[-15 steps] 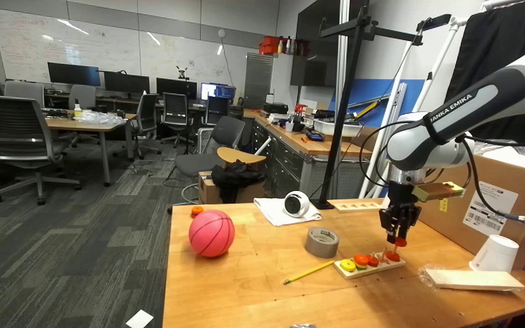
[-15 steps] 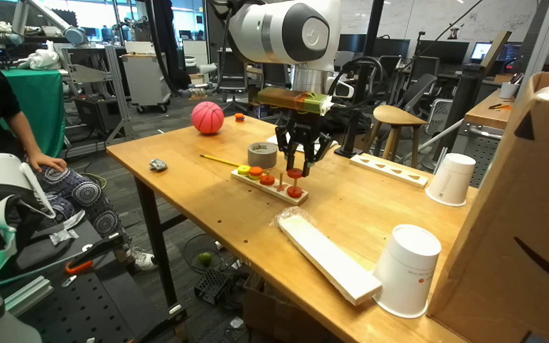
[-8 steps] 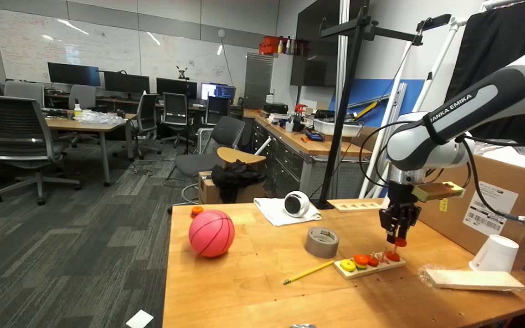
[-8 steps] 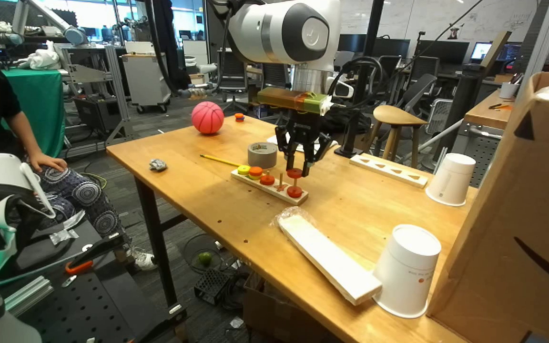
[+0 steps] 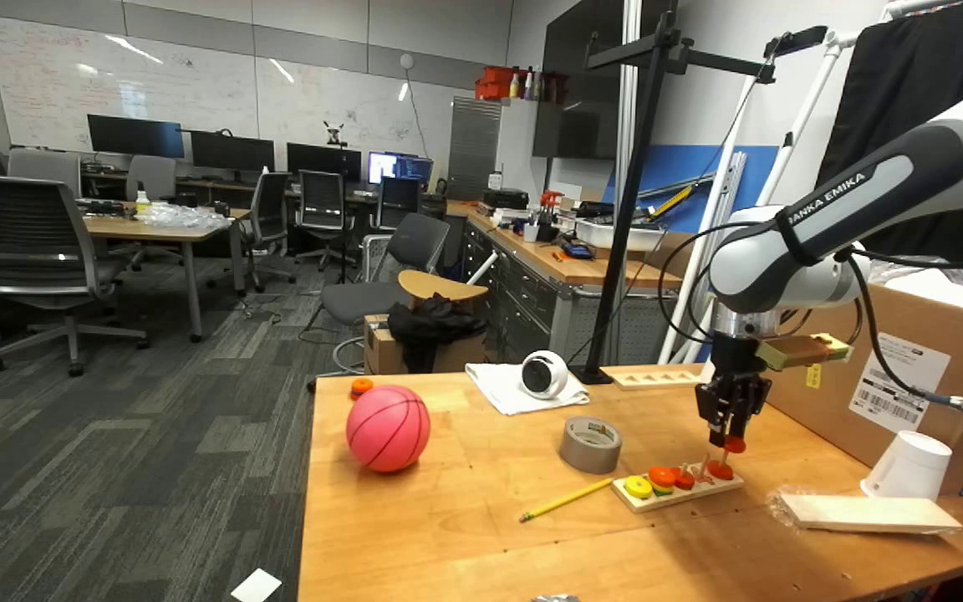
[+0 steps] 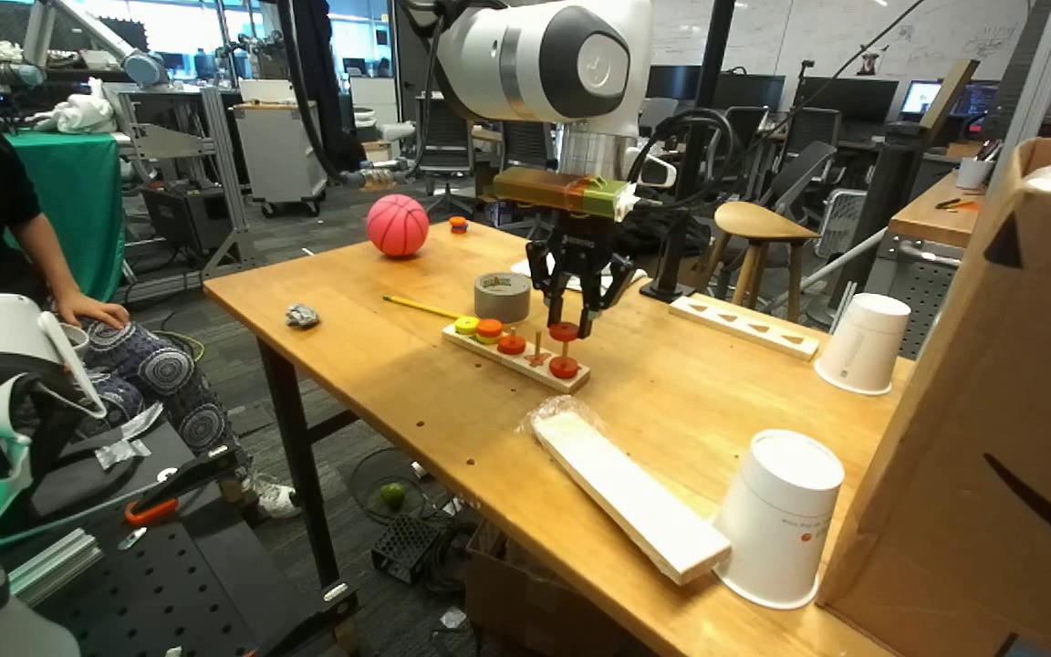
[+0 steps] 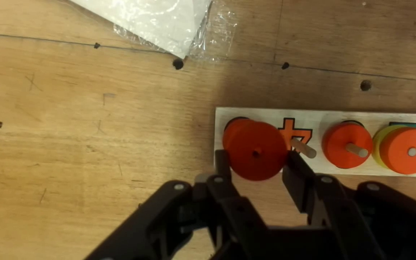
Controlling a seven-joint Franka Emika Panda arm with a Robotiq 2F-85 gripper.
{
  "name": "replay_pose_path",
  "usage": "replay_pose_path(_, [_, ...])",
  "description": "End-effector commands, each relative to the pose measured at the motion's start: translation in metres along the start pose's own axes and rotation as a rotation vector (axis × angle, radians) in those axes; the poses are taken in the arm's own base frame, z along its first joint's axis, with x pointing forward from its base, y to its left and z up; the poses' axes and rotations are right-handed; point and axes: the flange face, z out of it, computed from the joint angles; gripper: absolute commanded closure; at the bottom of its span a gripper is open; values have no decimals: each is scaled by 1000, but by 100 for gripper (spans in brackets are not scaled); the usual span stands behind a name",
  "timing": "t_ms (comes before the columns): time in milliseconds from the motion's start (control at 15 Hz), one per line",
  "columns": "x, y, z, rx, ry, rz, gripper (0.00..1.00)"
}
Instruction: Move the right and middle blocks blocks to the first right position, respectively
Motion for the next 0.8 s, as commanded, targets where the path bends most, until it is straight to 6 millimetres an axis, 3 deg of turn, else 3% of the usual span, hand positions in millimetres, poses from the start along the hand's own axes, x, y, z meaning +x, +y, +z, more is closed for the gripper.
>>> replay_pose_path(0, [3,-2,0,3,0,-22,76])
replay_pose_path(467, [6,-5,-1,-2,1,-31,76])
replay_pose_path(733, [6,4,1,-22,-4,-29,76])
